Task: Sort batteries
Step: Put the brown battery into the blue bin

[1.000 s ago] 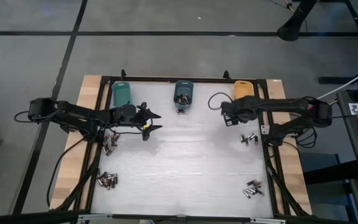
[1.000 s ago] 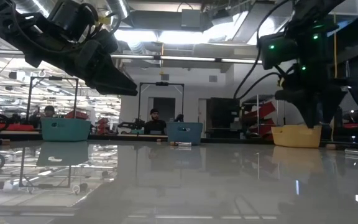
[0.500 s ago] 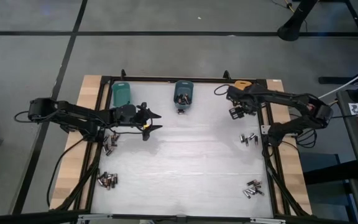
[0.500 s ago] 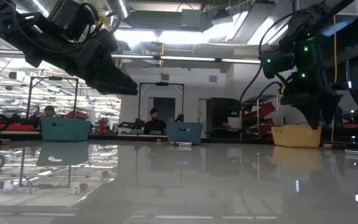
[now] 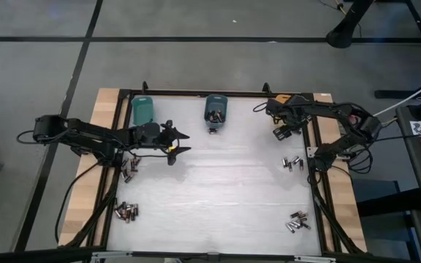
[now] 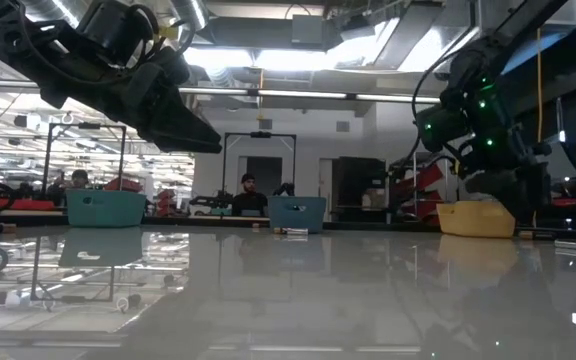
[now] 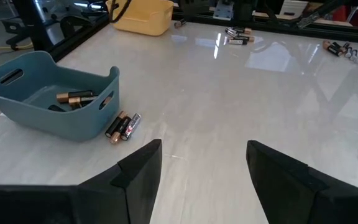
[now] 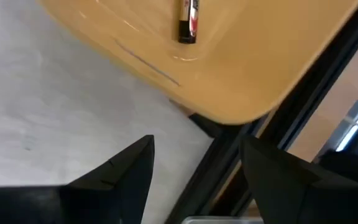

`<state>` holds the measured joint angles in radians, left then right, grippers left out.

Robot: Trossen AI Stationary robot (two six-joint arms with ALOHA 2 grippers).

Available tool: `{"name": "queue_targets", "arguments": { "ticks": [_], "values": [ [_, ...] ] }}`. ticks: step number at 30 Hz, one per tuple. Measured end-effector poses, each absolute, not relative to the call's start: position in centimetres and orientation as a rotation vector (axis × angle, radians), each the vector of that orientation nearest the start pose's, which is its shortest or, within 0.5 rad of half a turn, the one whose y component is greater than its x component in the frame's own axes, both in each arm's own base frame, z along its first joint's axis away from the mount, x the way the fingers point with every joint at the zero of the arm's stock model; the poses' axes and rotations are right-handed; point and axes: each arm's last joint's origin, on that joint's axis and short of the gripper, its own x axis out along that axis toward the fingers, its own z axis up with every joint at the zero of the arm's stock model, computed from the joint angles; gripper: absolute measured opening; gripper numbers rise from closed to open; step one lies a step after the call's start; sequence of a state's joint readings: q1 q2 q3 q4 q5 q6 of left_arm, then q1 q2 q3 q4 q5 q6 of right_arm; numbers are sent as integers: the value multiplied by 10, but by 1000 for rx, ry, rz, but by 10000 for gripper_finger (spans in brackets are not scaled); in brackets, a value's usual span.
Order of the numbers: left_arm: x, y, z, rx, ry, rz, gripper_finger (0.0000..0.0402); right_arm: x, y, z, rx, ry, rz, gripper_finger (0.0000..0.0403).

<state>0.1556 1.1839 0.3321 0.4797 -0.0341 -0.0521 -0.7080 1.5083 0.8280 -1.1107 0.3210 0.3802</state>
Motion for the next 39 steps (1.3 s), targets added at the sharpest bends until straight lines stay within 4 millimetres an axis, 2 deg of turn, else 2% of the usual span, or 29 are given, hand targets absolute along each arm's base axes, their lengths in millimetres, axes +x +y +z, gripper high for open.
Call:
{"name": "queue_targets", "arguments": {
  "ticks": [15, 21, 32, 39],
  "values": [
    [214, 35, 168, -74, 370, 197, 224, 147, -167, 139, 559, 1842, -815, 236],
    [214, 35, 168, -68, 374, 196, 224, 149, -169, 131, 526, 1897, -745, 230],
    [214, 35, 168, -68, 373, 196, 224, 150, -168, 130, 571, 1876, -720, 105],
    [214, 35, 168, -68, 373, 196, 224, 151, -168, 130, 590, 1867, -703, 51]
  ]
}}
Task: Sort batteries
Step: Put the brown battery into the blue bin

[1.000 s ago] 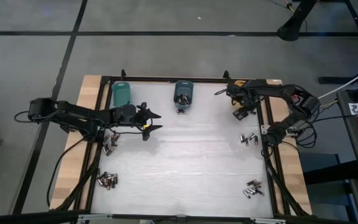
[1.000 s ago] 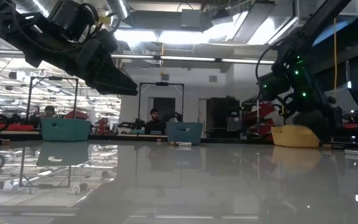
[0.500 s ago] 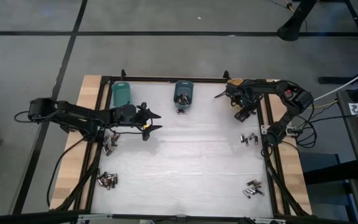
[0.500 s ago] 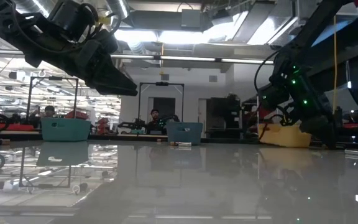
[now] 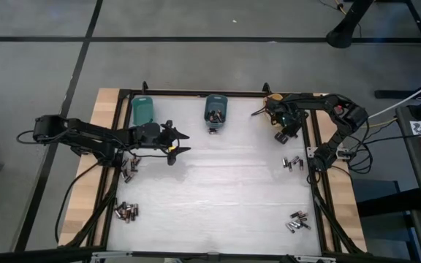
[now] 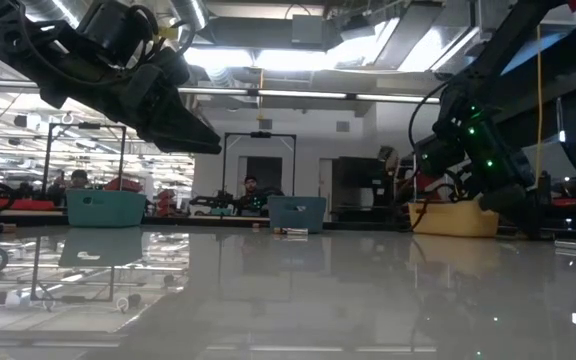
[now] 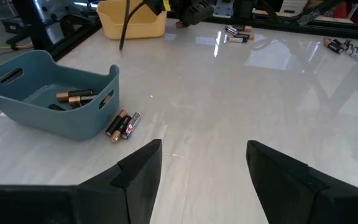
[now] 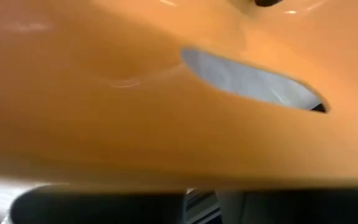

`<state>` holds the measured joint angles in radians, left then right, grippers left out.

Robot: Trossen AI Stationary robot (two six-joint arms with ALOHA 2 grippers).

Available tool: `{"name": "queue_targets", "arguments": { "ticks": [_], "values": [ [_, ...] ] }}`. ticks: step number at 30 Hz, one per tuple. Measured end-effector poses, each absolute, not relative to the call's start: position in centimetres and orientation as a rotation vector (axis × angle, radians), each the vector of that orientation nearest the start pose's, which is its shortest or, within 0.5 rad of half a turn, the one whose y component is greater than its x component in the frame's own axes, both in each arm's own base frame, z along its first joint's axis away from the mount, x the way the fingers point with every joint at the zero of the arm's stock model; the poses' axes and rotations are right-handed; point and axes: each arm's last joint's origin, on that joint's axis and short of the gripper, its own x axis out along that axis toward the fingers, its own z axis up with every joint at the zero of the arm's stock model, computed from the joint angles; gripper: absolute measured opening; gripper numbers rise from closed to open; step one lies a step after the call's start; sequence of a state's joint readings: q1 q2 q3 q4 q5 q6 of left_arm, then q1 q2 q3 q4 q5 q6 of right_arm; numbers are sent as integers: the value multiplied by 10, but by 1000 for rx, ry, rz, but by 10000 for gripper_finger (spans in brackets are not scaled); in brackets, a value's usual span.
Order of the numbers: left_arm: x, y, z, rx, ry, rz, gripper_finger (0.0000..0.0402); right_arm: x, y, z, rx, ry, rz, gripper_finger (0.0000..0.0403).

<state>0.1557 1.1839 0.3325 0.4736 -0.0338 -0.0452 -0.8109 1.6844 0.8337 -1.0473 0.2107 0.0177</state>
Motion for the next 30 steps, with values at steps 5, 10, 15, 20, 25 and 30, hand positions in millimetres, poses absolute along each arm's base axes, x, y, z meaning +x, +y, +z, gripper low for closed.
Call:
{"name": "queue_targets", "arguments": {
  "ticks": [5, 10, 15, 20, 25, 30],
  "values": [
    [214, 35, 168, -67, 373, 196, 224, 155, -166, 131, 645, 1838, -666, 44],
    [214, 35, 168, -67, 373, 196, 224, 169, -156, 137, 708, 1810, -579, 45],
    [214, 35, 168, -67, 373, 196, 224, 185, -145, 149, 679, 1787, -515, 43],
    [214, 35, 168, -67, 373, 196, 224, 205, -134, 169, 611, 1710, -496, 43],
    [214, 35, 168, -67, 373, 196, 224, 231, -125, 201, 574, 1570, -462, 43],
    [214, 35, 168, -67, 373, 196, 224, 270, -120, 229, 469, 1301, -405, 43]
  ]
}}
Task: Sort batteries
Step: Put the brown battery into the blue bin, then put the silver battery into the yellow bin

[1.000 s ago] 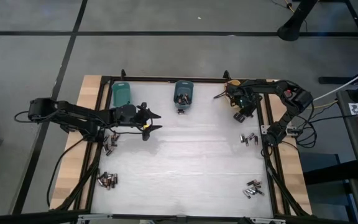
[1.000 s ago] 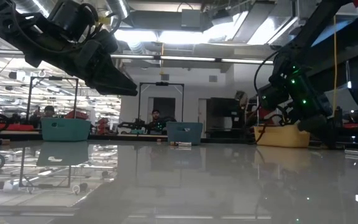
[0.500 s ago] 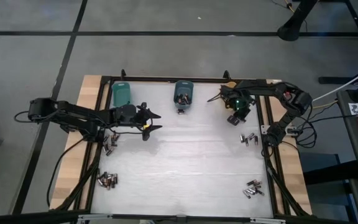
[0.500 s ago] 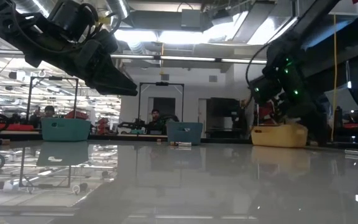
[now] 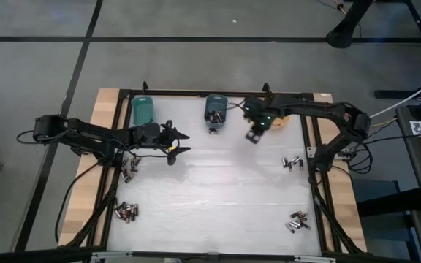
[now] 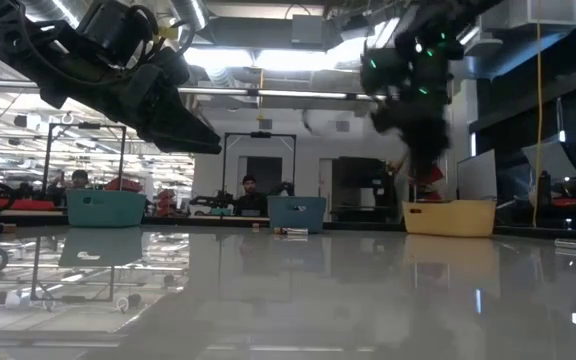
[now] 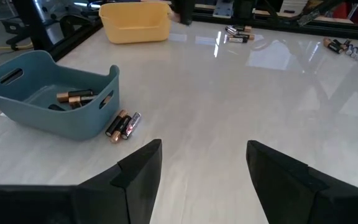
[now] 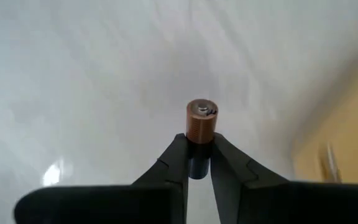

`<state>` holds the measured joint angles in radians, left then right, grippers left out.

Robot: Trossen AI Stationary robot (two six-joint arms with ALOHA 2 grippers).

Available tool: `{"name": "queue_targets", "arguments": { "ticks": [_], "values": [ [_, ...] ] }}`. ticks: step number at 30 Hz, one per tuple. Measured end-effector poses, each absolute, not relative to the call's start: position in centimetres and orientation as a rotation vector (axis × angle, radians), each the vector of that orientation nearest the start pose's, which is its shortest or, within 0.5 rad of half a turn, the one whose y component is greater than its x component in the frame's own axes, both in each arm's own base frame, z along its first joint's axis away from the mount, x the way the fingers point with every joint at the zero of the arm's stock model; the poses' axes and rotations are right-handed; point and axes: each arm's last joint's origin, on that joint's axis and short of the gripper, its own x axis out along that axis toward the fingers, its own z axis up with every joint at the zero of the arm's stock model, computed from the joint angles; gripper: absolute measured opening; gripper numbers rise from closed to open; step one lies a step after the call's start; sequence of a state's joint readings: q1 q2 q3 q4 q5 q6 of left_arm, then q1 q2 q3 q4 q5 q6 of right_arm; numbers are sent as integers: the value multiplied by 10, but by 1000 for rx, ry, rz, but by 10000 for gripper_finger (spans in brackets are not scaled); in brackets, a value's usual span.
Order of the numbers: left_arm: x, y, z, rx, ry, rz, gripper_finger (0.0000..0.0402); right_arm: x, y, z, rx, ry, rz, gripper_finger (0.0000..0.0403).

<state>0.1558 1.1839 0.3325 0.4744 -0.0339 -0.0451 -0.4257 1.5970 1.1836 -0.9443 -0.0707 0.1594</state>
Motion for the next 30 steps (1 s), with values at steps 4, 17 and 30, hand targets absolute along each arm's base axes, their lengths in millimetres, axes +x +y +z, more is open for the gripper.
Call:
{"name": "queue_targets", "arguments": {
  "ticks": [4, 17, 30],
  "values": [
    [214, 35, 168, -67, 372, 196, 224, 300, -125, 245, 417, 995, -390, 43],
    [214, 35, 168, -74, 371, 197, 224, 359, -155, 195, 380, 747, -463, 44],
    [214, 35, 168, -70, 372, 196, 224, 379, -173, 195, 375, 791, -540, 130]
  ]
}}
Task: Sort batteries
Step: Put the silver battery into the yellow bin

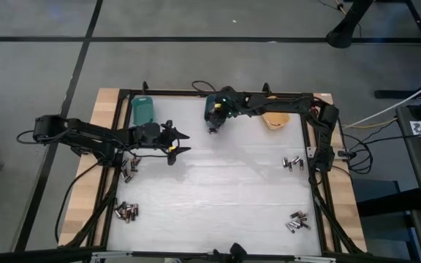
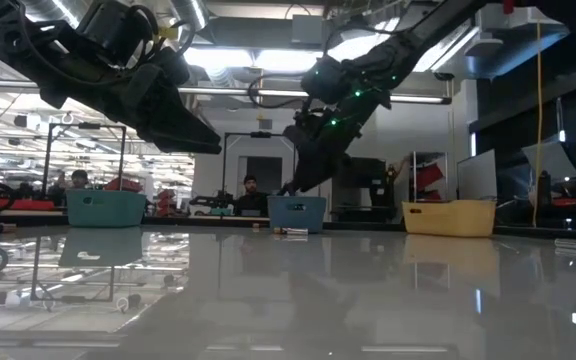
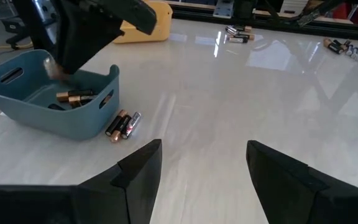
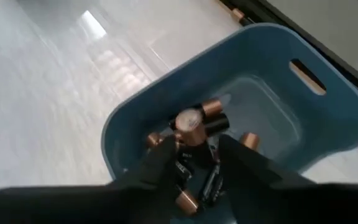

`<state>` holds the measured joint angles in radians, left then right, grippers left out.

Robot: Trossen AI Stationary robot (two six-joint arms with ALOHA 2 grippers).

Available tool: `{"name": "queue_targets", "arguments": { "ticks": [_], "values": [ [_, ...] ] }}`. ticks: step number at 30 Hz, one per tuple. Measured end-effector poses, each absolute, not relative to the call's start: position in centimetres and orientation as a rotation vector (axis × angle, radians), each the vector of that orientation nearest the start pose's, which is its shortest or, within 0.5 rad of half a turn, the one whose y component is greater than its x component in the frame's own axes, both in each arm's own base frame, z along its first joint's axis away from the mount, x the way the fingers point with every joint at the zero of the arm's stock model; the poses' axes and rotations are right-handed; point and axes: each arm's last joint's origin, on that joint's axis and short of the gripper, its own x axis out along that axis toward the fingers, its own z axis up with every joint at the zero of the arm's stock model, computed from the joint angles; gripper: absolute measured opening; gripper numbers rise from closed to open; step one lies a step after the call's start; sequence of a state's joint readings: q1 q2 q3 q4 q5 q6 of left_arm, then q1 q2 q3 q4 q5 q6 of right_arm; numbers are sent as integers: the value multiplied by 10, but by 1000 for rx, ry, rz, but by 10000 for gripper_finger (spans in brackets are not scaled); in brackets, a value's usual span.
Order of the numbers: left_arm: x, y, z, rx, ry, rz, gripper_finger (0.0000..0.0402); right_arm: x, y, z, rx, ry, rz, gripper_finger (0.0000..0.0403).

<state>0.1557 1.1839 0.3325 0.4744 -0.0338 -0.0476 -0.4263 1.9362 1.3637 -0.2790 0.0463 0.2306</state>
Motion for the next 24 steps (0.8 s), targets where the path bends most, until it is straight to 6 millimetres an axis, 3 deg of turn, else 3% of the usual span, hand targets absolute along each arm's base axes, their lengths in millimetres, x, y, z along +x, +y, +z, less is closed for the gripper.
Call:
{"name": "queue_targets", "arguments": {
  "ticks": [7, 14, 19, 24],
  "values": [
    [214, 35, 168, -65, 373, 195, 224, 379, -175, 214, 359, 865, -586, 230],
    [213, 34, 166, -64, 390, 195, 224, 350, -173, 249, 302, 1003, -807, 239],
    [213, 34, 166, -53, 395, 193, 224, 328, -191, 240, 460, 1079, -835, 187],
    [213, 34, 166, -61, 396, 194, 224, 305, -199, 209, 529, 1186, -889, 45]
  ]
}}
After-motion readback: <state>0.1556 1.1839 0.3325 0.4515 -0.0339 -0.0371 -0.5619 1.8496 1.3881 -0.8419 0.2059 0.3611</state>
